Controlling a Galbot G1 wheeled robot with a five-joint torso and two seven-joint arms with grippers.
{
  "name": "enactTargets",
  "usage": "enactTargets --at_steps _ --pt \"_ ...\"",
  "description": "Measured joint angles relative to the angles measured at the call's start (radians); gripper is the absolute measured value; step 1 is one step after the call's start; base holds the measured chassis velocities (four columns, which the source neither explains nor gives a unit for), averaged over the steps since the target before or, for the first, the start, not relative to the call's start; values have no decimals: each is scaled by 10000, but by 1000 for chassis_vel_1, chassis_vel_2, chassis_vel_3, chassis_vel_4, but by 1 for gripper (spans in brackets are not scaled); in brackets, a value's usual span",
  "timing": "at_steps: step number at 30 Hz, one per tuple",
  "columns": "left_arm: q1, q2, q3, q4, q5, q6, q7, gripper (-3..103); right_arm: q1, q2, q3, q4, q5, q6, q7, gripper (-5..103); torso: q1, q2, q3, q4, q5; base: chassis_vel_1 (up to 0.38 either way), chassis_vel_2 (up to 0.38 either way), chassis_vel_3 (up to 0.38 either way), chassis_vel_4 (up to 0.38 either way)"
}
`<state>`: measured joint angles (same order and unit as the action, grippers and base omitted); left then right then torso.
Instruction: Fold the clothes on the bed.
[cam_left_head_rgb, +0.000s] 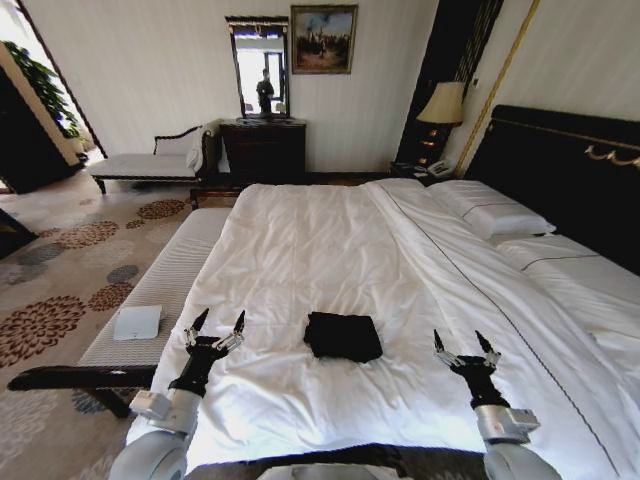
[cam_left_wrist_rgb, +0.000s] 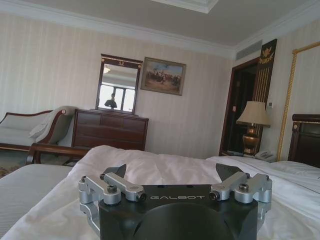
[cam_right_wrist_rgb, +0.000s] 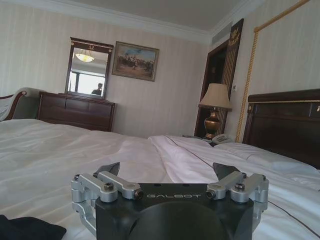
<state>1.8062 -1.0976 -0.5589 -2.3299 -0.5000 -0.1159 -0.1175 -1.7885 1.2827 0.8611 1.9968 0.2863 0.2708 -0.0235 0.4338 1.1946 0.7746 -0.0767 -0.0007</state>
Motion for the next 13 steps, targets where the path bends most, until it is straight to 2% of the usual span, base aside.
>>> enactTargets --at_steps 13 --pt "0 0 0 0 1 0 0 100 54 -6 -49 -46 -10 -2 21 100 1 0 0 -1 0 0 0 0 0"
